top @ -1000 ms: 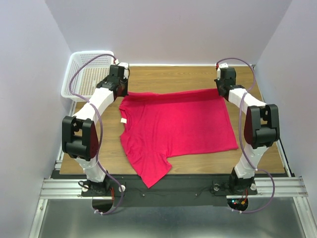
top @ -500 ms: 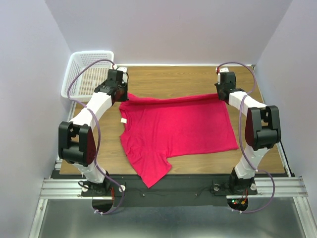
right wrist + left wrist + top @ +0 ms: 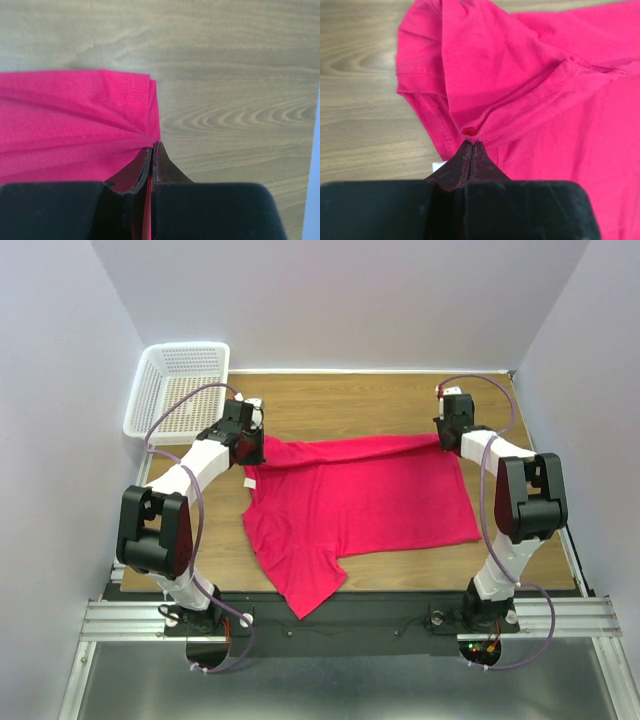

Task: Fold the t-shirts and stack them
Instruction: Fold the tshirt

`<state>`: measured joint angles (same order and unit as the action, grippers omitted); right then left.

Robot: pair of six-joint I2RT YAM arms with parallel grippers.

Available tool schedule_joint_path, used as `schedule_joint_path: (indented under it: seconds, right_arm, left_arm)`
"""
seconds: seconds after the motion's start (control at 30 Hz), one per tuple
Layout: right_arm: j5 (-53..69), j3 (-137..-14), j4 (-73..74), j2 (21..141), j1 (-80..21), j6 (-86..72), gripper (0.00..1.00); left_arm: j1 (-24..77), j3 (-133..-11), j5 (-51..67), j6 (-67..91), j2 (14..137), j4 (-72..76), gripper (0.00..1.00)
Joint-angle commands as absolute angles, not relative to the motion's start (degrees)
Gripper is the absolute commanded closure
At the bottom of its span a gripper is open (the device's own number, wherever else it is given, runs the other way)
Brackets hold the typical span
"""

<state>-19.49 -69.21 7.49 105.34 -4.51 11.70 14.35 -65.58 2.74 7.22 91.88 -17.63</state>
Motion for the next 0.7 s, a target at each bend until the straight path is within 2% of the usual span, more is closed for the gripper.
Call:
schedule_joint_path:
  seconds: [0.0, 0.1, 0.23, 0.3, 0.33, 0.37, 0.43, 0.47, 0.5, 0.53, 0.67]
  right_arm:
    - [-20.74, -68.12, 5.01, 105.03, -4.04, 11.07, 0.99]
    - [-20.92, -67.24, 5.10, 104.77, -4.04, 10.64, 0.98]
    - [-20.31, -65.83, 5.10, 103.89, -4.04, 9.58, 0.87]
    - [-19.78, -64.96, 5.10, 103.01, -3.96, 9.06, 0.79]
    - [-19.69, -64.95, 5.18, 102.57, -4.04, 8.97, 0.76]
    - [-19.51, -64.17, 5.19, 101.09, -3.96, 8.36, 0.70]
    - [-18.55, -63.29, 5.27, 99.24, -3.96, 8.00, 0.61]
    - [-18.20, -62.93, 5.53, 98.27, -3.96, 7.21, 0.56]
    - [-17.85, -62.15, 5.71, 97.30, -4.04, 6.86, 0.47]
    - [-16.88, -61.79, 6.06, 94.77, -3.96, 5.90, 0.41]
    - [-11.96, -61.17, 7.03, 89.39, -4.04, 2.73, 0.37]
  left_arm:
    - [14.94, -64.43, 4.04, 8.61, 91.49, -14.50, 0.98]
    - [15.03, -63.46, 3.69, 8.79, 91.23, -14.24, 0.95]
    - [15.03, -62.05, 3.60, 8.70, 90.18, -13.62, 0.92]
    - [14.94, -61.53, 4.56, 8.88, 89.39, -13.54, 0.87]
    - [15.03, -61.26, 5.18, 9.14, 88.95, -13.71, 0.83]
    - [15.12, -60.65, 5.97, 9.58, 88.08, -13.62, 0.72]
    - [15.12, -59.77, 7.29, 10.19, 87.02, -13.62, 0.64]
    - [15.12, -59.24, 7.82, 10.54, 85.45, -13.62, 0.54]
    - [15.03, -58.37, 8.08, 11.07, 84.56, -13.54, 0.48]
    - [15.03, -57.92, 8.52, 11.42, 82.46, -13.27, 0.40]
    - [15.12, -56.87, 7.48, 13.09, 77.54, -12.83, 0.27]
